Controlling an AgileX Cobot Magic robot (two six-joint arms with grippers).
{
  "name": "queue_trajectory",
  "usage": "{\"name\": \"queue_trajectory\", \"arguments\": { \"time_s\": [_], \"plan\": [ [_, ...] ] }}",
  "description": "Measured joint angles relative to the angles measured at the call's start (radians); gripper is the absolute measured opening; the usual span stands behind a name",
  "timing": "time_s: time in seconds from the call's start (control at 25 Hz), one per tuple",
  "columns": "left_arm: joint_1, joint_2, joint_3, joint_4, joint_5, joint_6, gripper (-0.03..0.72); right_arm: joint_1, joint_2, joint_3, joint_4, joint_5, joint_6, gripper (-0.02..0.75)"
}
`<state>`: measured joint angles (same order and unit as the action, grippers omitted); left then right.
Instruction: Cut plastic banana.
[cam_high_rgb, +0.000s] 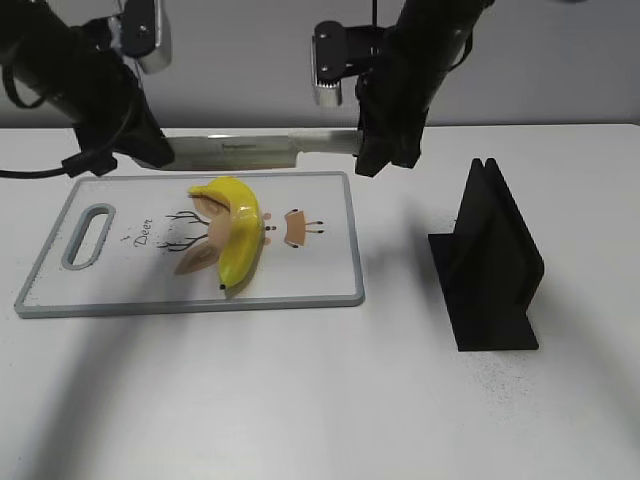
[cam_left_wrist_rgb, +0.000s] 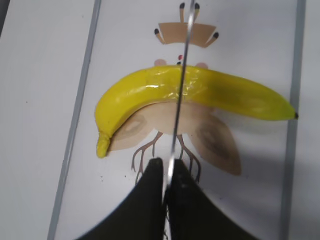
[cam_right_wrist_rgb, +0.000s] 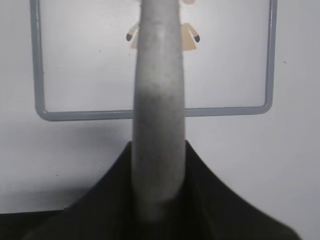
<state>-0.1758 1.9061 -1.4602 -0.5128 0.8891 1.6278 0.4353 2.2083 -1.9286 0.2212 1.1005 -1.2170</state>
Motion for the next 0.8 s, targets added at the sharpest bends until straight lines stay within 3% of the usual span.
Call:
{"name": "queue_trajectory", "arguments": {
  "time_s": [0.28, 0.8],
  "plan": [
    [0.002, 0.212, -0.009, -0.046, -0.055, 0.009, 0.014, -0.005, 0.159, -0.002, -0.015, -0.058, -0.005, 0.162],
    [-0.001, 0.245, -0.012, -0.056, -0.079, 0.011, 0.014, -0.009, 0.2, -0.091, -0.022, 0.022, -0.007, 0.162]
  ]
}}
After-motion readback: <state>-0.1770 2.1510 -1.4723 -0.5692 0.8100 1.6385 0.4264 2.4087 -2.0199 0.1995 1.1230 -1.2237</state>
